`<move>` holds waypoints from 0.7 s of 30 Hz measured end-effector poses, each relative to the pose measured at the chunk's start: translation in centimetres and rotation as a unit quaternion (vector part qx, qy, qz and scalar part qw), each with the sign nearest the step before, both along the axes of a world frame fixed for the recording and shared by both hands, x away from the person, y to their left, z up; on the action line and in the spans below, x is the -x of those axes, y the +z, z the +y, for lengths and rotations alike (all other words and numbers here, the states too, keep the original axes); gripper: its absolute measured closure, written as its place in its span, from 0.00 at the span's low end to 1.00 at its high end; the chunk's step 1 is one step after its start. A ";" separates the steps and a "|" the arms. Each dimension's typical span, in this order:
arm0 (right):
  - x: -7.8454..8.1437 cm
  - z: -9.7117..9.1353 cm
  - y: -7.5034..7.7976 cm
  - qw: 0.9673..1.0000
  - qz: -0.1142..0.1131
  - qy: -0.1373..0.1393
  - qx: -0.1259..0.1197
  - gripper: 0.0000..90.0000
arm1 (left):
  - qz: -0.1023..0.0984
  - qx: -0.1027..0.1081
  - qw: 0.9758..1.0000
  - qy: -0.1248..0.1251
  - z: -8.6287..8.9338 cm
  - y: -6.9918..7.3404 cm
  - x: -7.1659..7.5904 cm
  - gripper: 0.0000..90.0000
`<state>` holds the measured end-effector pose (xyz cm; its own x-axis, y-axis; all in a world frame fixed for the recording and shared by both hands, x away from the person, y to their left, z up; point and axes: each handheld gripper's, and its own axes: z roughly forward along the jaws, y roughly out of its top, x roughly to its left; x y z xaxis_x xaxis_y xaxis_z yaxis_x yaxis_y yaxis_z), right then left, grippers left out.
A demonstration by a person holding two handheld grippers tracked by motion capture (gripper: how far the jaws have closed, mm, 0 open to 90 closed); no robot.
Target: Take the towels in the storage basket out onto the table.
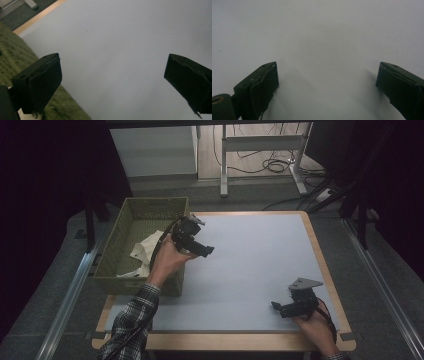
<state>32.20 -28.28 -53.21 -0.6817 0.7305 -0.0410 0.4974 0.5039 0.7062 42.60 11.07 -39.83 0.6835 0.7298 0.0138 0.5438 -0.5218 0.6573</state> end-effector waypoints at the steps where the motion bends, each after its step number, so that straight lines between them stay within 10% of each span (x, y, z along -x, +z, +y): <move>1: 0.0 0.0 0.0 1.000 0.000 0.000 0.000 0.05 | 0.000 -0.002 1.000 0.006 0.4 0.1 -0.2 0.02; 21: 0.0 0.0 0.0 1.000 0.000 0.000 0.000 0.05 | 0.016 -0.026 0.995 0.099 8.4 -0.4 -2.9 0.01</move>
<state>32.20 -28.29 -53.21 -0.6819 0.7303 -0.0415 0.4972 0.5044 0.7059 45.50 19.50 -40.22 0.5265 0.8494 0.0358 0.6593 -0.4345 0.6136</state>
